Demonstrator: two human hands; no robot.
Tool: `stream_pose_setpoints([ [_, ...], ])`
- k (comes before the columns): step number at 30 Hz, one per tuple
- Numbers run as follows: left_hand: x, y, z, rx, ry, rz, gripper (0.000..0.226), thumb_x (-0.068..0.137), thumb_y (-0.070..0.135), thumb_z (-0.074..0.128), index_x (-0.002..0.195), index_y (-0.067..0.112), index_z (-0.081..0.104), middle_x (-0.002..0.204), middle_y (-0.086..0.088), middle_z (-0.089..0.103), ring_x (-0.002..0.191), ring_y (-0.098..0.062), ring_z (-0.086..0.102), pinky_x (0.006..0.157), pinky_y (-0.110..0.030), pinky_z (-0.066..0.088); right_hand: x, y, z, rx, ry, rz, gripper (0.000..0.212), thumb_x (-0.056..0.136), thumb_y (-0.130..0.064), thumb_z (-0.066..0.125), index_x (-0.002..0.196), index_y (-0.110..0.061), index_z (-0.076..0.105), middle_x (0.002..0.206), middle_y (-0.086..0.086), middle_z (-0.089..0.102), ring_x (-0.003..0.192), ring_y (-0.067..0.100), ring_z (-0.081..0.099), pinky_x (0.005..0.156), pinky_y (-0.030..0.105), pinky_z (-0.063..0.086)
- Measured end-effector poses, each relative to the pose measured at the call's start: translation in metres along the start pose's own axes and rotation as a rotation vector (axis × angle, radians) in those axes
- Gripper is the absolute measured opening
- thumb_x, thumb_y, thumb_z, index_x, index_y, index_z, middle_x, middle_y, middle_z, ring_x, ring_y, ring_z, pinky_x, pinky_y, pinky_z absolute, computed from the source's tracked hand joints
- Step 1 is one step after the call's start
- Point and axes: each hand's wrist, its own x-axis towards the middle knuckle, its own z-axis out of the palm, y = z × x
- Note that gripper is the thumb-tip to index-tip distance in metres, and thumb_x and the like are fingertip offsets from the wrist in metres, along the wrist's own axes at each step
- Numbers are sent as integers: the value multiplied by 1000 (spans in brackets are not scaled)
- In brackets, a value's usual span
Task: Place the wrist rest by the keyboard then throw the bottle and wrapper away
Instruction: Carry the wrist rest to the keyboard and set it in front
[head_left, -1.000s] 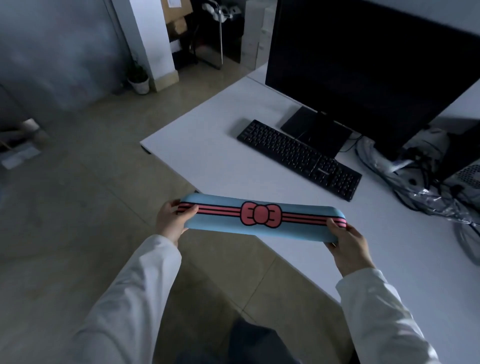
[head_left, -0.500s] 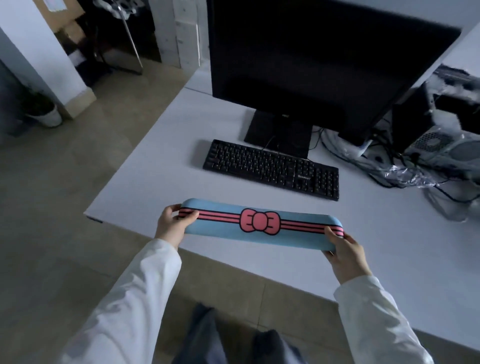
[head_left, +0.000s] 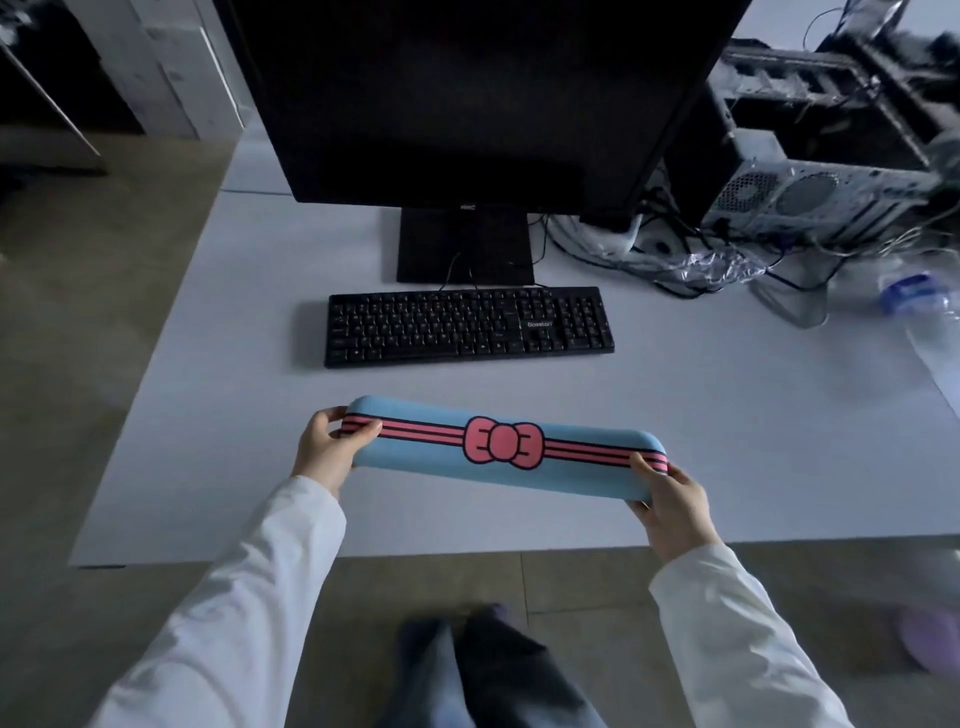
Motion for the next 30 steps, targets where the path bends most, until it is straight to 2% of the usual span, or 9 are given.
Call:
stream_pose_setpoints([
  [3,-1,3,12,25,-4,0,36,78,11,68,106,13,47,108,-13,57,98,-29,57,95,-45,46,8,-2,-8,10,9,5,34,85,-9,59,118,1,55,94,9,57,94,21,53,87,33,44],
  [6,0,5,24,46,1,1,36,78,11,68,107,14,47,108,-13,57,98,-29,57,95,-44,46,14,-4,-14,37,-9,14,33,86,-9,59,117,0,55,85,3,56,93,19,52,86,32,44],
  [11,2,7,39,94,2,3,36,78,11,68,108,14,47,107,-12,57,96,-28,55,93,-42,46,21,-3,-26,38,-2,25,33,86,-9,58,117,2,55,102,12,54,97,21,51,87,33,45],
  [14,7,6,45,143,-7,-3,42,77,12,69,114,11,48,107,-13,57,95,-28,55,91,-42,46,20,1,-34,39,5,54,23,87,-8,57,108,-3,56,90,8,56,91,19,52,87,33,44],
  [17,13,6,50,234,-24,3,40,75,13,70,108,15,48,110,-18,59,94,-29,56,89,-42,47,19,7,-38,34,35,100,14,87,-7,55,101,-4,54,79,3,52,81,17,51,85,33,42],
  [21,29,7,52,396,-24,19,47,73,14,73,113,10,48,120,-24,60,95,-28,56,99,-51,45,18,21,-40,-19,83,148,14,85,-8,59,98,-4,57,98,11,52,95,24,49,73,33,48],
  [24,36,14,54,495,-9,49,51,74,13,71,118,3,48,122,-20,59,97,-26,54,95,-40,45,17,31,-39,-56,109,154,20,82,-9,64,101,-4,61,92,9,54,91,23,50,59,22,47],
  [27,44,18,55,583,2,64,50,76,14,70,119,1,50,122,-18,59,108,-32,56,84,-28,36,16,42,-35,-85,144,160,29,79,-9,67,105,2,64,95,12,56,89,24,52,67,24,46],
  [30,53,18,55,614,-22,59,49,74,13,71,117,1,51,122,-20,61,97,-28,55,81,-28,36,17,49,-30,-92,179,170,26,79,-10,67,103,-1,65,85,10,58,88,25,53,67,26,46],
])
